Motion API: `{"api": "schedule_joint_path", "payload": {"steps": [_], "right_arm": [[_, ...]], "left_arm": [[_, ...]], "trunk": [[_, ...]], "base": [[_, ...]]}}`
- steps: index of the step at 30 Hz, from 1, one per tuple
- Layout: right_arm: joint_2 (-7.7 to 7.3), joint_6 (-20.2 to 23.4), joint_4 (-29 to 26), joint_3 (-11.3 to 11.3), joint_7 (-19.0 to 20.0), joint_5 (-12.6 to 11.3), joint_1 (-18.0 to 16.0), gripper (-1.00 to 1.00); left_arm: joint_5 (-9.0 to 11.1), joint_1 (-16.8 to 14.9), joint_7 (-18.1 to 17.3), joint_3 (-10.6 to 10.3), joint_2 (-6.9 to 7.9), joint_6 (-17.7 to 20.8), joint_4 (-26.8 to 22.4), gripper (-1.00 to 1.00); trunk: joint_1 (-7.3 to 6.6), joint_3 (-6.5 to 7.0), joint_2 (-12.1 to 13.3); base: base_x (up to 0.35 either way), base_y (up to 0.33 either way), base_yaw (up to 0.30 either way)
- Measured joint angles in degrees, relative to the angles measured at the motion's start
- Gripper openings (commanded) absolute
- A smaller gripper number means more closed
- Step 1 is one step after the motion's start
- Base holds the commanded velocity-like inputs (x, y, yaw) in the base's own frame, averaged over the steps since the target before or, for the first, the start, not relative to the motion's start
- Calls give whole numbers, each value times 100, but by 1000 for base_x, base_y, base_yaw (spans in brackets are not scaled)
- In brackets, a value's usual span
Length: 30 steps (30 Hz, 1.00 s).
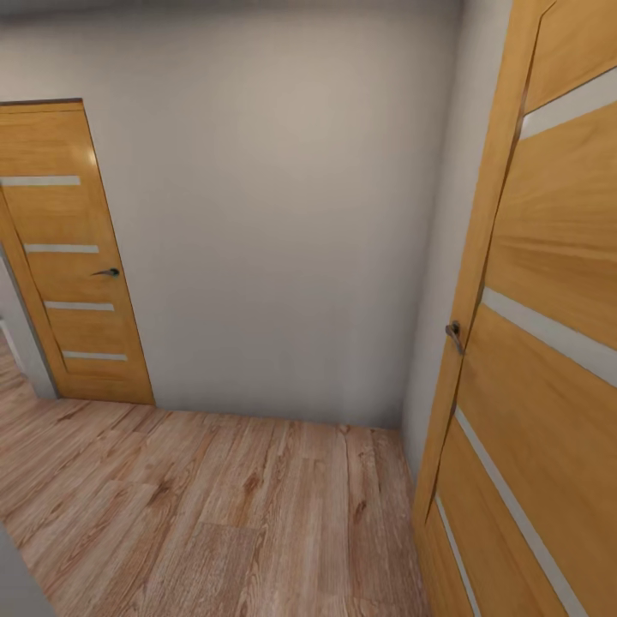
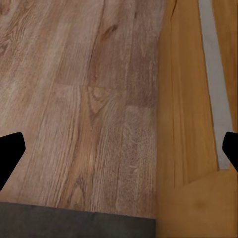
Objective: Move the two storage containers from the living room to the garage. In the garage, place one container on the floor and stack the other container on top of it (either order is fine).
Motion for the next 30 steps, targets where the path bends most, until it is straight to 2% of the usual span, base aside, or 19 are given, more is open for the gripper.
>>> {"api": "schedule_joint_path", "payload": {"steps": [5,10,13,16,21,30], "right_arm": [[15,34,-304,-5,-349,-1,-13,100],[14,44,-374,0,-452,-52,-14,100],[11,38,-365,10,-459,-63,-14,100],[10,37,-361,28,-459,-64,-14,100],[10,41,-343,49,-431,-58,-14,100],[10,44,-214,52,-412,-58,-14,100]], "left_arm": [[-2,440,399,1,51,-840,9,100],[-18,782,463,-11,0,-1812,7,100],[-4,823,447,-19,11,-1710,-13,100],[9,833,447,-31,-22,-1375,-36,100],[15,836,439,-35,-20,-1142,-231,100],[23,834,451,-24,-33,-1165,-333,100]], "trunk": [[0,0,0],[0,0,0],[0,0,0],[0,0,0],[0,0,0],[-1,0,-1]], "base": [[0,0,0],[0,0,0],[0,0,0],[0,0,0],[0,0,0],[135,-25,0]]}}
